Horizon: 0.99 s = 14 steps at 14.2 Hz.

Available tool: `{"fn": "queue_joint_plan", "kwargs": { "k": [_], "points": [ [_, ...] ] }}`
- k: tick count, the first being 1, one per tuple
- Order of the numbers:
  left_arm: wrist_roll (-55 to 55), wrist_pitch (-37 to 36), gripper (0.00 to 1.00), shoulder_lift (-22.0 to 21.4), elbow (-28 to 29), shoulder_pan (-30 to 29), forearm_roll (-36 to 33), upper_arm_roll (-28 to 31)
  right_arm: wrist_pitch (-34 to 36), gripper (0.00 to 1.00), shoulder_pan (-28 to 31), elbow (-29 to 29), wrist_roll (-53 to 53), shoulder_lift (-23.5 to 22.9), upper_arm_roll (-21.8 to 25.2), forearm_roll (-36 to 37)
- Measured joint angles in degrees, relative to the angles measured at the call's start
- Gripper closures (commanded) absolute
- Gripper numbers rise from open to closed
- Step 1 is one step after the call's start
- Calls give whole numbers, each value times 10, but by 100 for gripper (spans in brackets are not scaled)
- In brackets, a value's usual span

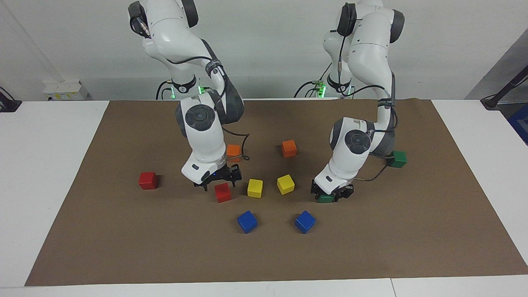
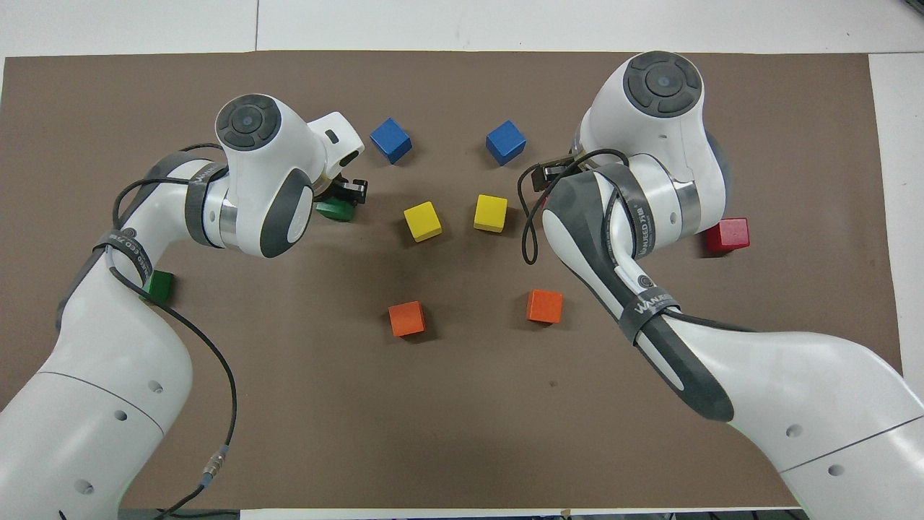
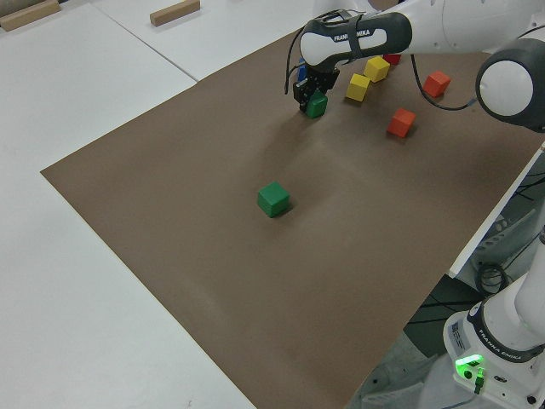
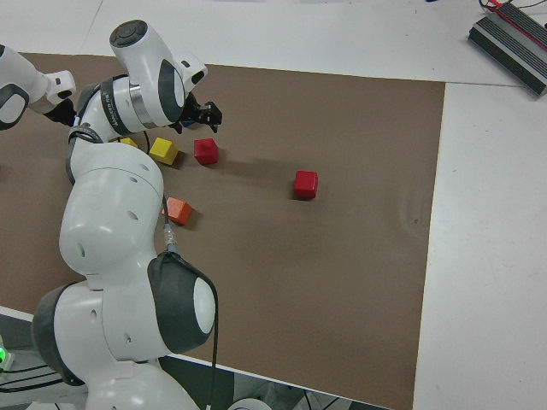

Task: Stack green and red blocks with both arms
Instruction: 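Grasp the second green block with the left gripper while the right grasps red, then set the green block onto the first green with the left gripper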

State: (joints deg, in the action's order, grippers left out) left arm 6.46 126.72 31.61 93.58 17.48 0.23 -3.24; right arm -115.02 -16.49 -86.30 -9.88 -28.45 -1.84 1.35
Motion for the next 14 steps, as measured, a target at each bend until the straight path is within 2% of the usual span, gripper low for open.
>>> {"fn": "queue_joint_plan", "kwargs": {
  "k": [4, 7, 11, 14],
  "points": [
    [7, -60, 100, -17, -29, -1, 2, 4, 34, 0, 2, 19, 5, -14, 0, 0],
    [7, -136, 100, -75, -42, -25, 6, 9, 41, 0, 0, 41, 5, -33, -1, 0],
    [-111, -238, 100, -172, -40, -106, 6, 12, 37, 0, -4, 49, 5, -47, -2, 0],
    [-215, -256, 100, -209, -18, -184, 7, 15, 23, 0, -4, 51, 5, -48, -2, 0]
  ]
}}
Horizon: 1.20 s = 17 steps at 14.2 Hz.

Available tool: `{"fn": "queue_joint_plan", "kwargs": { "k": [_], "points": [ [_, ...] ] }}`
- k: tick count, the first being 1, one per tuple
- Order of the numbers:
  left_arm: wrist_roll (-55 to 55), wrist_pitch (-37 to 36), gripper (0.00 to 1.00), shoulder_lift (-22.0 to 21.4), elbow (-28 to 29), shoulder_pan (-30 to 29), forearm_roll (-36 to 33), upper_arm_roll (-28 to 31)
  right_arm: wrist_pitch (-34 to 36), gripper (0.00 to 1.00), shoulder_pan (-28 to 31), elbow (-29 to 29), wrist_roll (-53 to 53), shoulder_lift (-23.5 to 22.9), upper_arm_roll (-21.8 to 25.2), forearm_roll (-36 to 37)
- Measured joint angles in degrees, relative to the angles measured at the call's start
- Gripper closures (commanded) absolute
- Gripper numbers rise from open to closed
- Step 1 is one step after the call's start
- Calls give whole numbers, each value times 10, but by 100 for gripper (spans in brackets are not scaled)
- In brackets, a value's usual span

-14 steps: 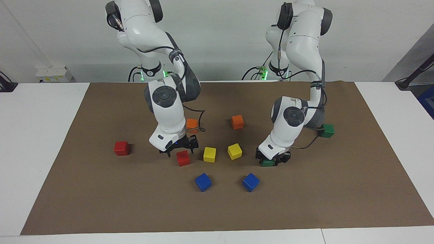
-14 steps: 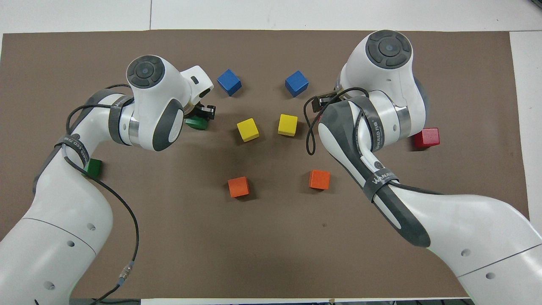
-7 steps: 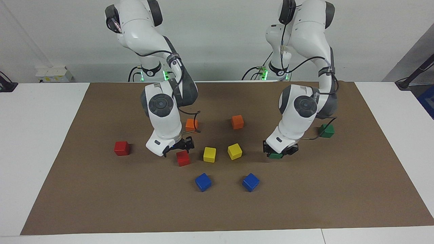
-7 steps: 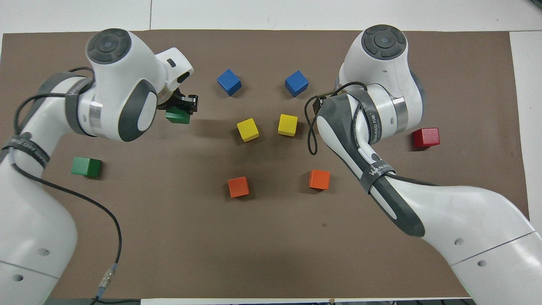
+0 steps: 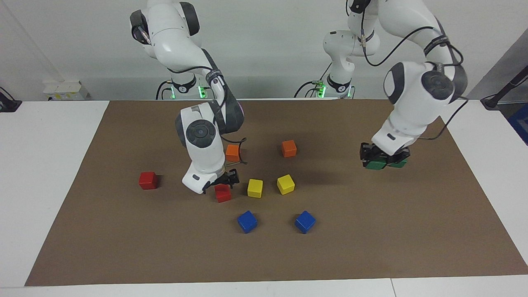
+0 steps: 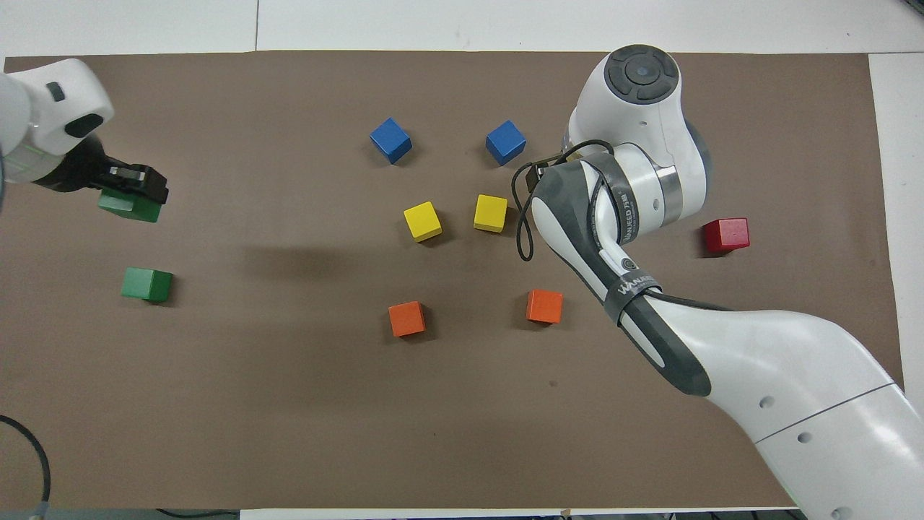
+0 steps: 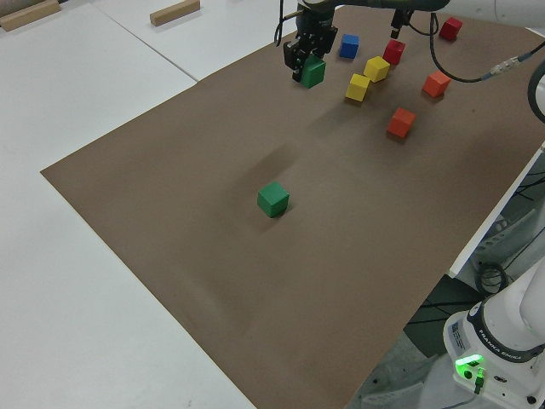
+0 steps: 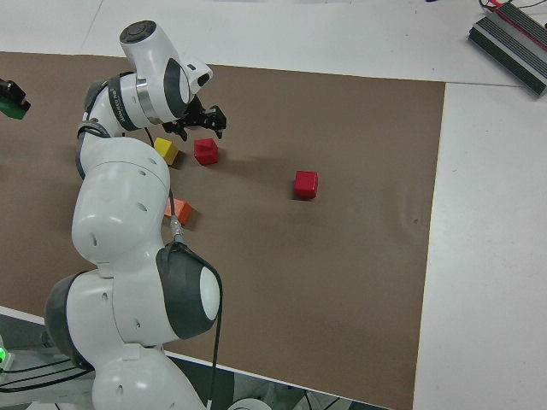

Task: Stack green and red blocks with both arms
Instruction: 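Set the green block onto the first green with the left gripper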

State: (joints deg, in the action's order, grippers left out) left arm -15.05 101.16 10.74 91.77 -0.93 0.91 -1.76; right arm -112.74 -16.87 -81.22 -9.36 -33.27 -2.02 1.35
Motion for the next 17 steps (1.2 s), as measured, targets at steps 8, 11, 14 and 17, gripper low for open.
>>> {"fn": "queue_joint_plan", "kwargs": {
  "k": [8, 11, 14, 17],
  "points": [
    [-58, 217, 100, -61, 250, -86, 3, -1, -29, 0, 0, -19, 0, -9, -2, 0],
    [-56, 233, 100, -70, 286, -86, 3, -1, -41, 0, 0, -36, 0, -9, -2, 0],
    [-56, 243, 100, -69, 296, -95, 3, 0, -60, 1, 0, -49, 0, -8, -2, 0],
    [-56, 257, 100, -65, 302, -100, 3, 0, -70, 1, -6, -60, -4, -8, -4, -1]
  ]
}}
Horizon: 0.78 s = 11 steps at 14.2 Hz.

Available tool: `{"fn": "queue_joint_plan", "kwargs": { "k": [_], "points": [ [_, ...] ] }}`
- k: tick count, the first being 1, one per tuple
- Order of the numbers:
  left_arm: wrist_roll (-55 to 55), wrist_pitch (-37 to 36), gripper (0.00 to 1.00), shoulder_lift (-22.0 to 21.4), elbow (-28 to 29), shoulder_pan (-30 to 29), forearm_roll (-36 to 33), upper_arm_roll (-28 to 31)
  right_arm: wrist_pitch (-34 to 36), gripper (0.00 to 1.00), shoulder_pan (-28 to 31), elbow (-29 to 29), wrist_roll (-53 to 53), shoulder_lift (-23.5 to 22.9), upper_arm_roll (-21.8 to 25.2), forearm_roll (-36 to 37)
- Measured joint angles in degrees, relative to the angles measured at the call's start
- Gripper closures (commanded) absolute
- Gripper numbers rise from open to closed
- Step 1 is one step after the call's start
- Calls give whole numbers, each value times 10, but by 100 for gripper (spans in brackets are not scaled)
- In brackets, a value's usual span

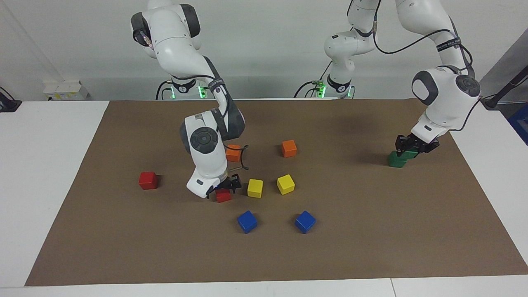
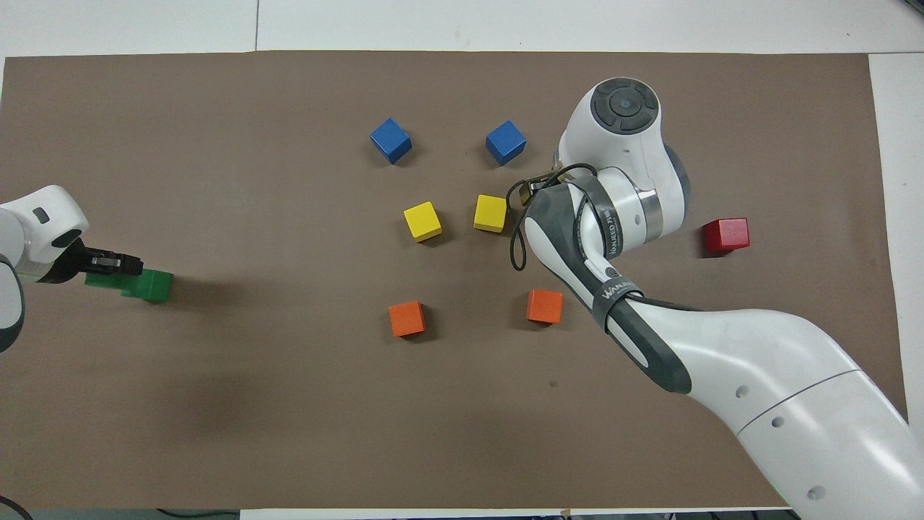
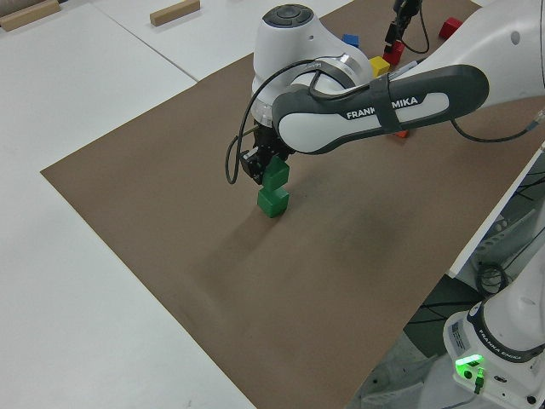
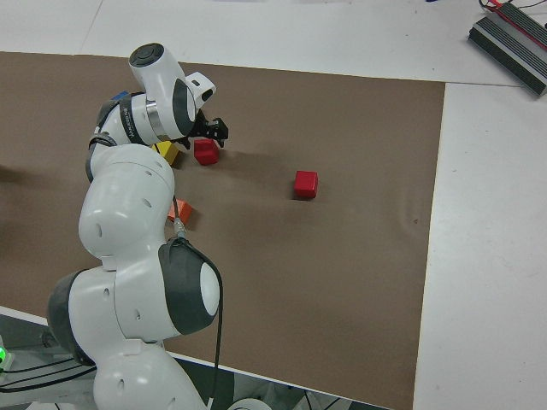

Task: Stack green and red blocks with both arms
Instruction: 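Set the green block onto the first green with the left gripper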

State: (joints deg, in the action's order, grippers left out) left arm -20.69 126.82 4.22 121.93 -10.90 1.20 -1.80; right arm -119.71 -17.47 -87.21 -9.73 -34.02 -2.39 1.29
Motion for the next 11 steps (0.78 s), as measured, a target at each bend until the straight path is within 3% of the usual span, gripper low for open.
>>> {"fn": "queue_joint_plan", "kwargs": {
  "k": [5, 8, 9, 11],
  "points": [
    [1, 8, 100, 12, 1, 0, 0, 0, -20, 8, -11, -26, -8, 8, 0, 0],
    [3, 20, 100, 13, 7, 0, 0, 0, -20, 25, -10, -33, -16, 12, 1, 0],
    [4, 25, 100, 13, 12, 0, 0, 0, -20, 45, -10, -35, -17, 13, 1, 0],
    [4, 30, 100, 14, 18, 0, 0, 0, -20, 100, -9, -37, -18, 14, 1, 0]
  ]
}}
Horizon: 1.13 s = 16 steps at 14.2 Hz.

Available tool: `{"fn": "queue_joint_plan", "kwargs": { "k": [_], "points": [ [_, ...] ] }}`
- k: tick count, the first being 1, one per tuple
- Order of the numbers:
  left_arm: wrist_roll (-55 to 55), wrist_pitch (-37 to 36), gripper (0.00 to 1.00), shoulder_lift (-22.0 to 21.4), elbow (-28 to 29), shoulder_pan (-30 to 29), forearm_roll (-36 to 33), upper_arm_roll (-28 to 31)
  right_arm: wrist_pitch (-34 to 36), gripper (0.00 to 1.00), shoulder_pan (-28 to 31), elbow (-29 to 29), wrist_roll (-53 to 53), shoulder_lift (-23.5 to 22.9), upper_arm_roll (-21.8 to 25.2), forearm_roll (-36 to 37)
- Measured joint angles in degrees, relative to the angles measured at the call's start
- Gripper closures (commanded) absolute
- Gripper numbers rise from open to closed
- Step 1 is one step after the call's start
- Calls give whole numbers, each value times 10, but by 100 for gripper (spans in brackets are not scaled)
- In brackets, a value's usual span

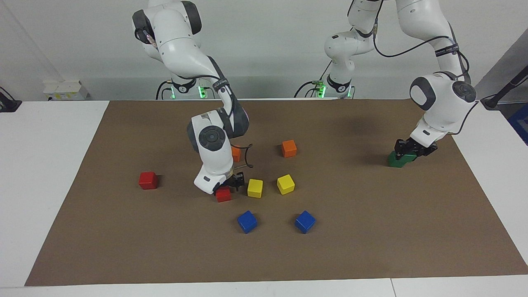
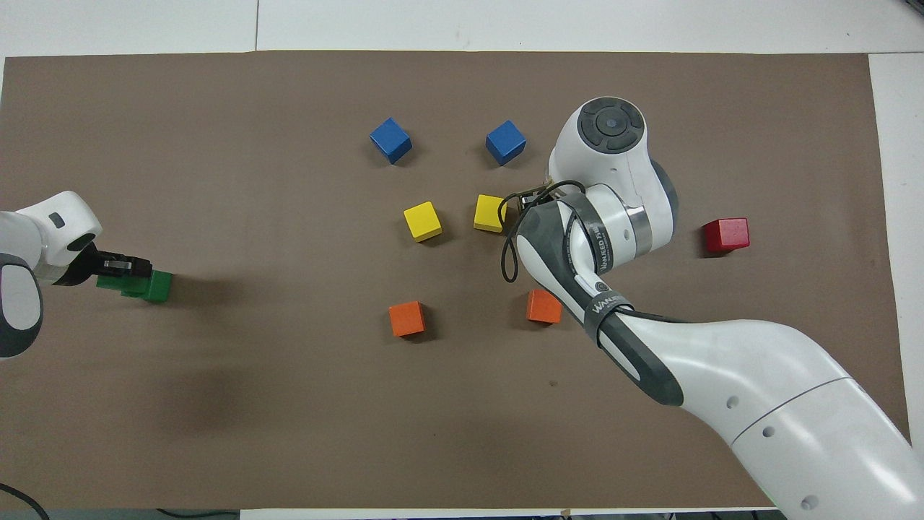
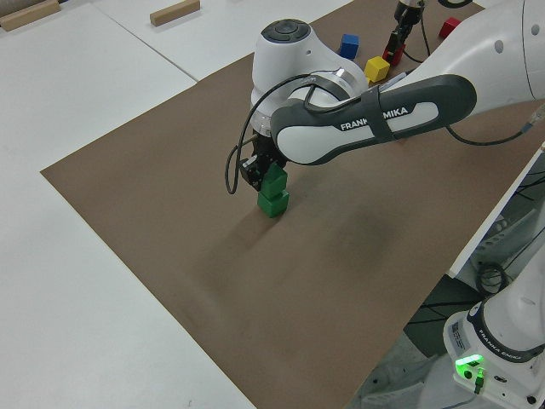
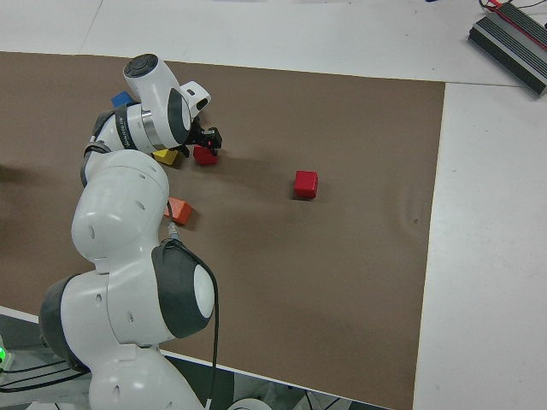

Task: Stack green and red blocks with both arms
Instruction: 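Set the green block onto the first green with the left gripper, then release the green block with the left gripper while the right carries red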

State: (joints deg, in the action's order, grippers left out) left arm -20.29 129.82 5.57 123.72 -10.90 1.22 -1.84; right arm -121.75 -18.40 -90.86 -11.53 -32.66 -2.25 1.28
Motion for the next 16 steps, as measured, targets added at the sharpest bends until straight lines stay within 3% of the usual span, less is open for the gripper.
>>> {"fn": "queue_joint_plan", "kwargs": {
  "k": [7, 8, 10, 11, 16],
  "points": [
    [0, 10, 100, 0, 5, 0, 0, 0, 29, 100, 19, 12, -5, 21, 10, 0],
    [0, 16, 88, 0, 7, 0, 0, 0, 42, 100, 33, 12, -5, 40, 12, 0],
    [-3, 24, 37, 0, 11, 0, 0, 0, 74, 100, 72, 4, 3, 89, 13, 1],
    [-7, 26, 3, 0, 11, 0, 0, 0, 85, 100, 94, -8, 18, 115, 13, 1],
    [-14, 27, 0, 0, 12, 0, 0, 0, 88, 100, 204, -130, 115, 224, 13, 1]
  ]
}}
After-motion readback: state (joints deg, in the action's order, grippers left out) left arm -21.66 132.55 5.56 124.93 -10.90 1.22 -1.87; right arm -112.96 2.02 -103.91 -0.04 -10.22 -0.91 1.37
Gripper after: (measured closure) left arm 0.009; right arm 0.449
